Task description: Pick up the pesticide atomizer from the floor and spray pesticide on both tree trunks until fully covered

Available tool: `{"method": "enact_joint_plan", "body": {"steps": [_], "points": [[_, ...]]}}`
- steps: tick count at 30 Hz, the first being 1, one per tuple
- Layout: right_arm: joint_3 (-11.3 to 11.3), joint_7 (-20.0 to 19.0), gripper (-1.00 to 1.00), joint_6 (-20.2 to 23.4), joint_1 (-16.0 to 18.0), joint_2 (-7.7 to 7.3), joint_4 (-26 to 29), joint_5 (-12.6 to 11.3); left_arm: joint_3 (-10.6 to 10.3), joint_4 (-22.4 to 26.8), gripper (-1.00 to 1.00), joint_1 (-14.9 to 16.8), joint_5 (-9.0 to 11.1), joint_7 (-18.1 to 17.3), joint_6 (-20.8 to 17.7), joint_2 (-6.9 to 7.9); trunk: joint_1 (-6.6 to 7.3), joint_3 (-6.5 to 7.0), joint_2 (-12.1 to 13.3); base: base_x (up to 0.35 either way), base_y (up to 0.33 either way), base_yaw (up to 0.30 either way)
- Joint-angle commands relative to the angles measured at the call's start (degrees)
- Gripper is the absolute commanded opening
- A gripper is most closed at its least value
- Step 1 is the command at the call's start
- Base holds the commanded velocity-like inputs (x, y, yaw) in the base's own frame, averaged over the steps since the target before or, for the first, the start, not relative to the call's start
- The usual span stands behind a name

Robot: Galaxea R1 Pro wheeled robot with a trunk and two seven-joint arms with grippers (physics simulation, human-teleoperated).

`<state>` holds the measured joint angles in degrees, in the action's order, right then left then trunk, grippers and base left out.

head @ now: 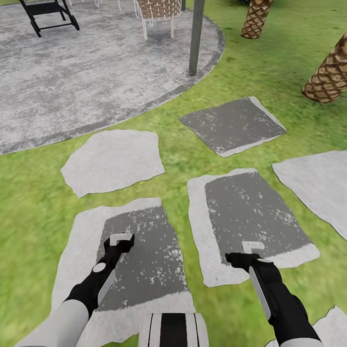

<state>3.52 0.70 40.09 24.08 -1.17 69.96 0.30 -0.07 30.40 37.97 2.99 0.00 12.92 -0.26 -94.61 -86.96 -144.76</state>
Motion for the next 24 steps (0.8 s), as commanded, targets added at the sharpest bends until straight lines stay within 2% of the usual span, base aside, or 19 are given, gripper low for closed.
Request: {"method": "enact_joint_plan", "body": {"steps": [1,19,24], "points": [[0.0,0.0,1.0,0.0,0.0,0.01,0.0,-0.01,-0.01,0.0,1.0,0.0,0.0,0.0,0.0,0.0,0.0,0.0,0.0,0.009,0.0,0.0],[0.0,0.0,1.0,0.03,0.01,0.01,0.0,-0.03,-0.02,-0.05,1.0,0.0,0.0,0.0,0.01,0.0,0.0,0.0,0.0,0.001,0.0,0.0],[0.0,0.0,1.0,0.01,0.0,-0.03,0.0,-0.02,-0.02,-0.03,1.0,0.0,0.06,0.0,0.07,0.0,0.0,0.0,0.0,-0.156,0.0,0.0]]}}
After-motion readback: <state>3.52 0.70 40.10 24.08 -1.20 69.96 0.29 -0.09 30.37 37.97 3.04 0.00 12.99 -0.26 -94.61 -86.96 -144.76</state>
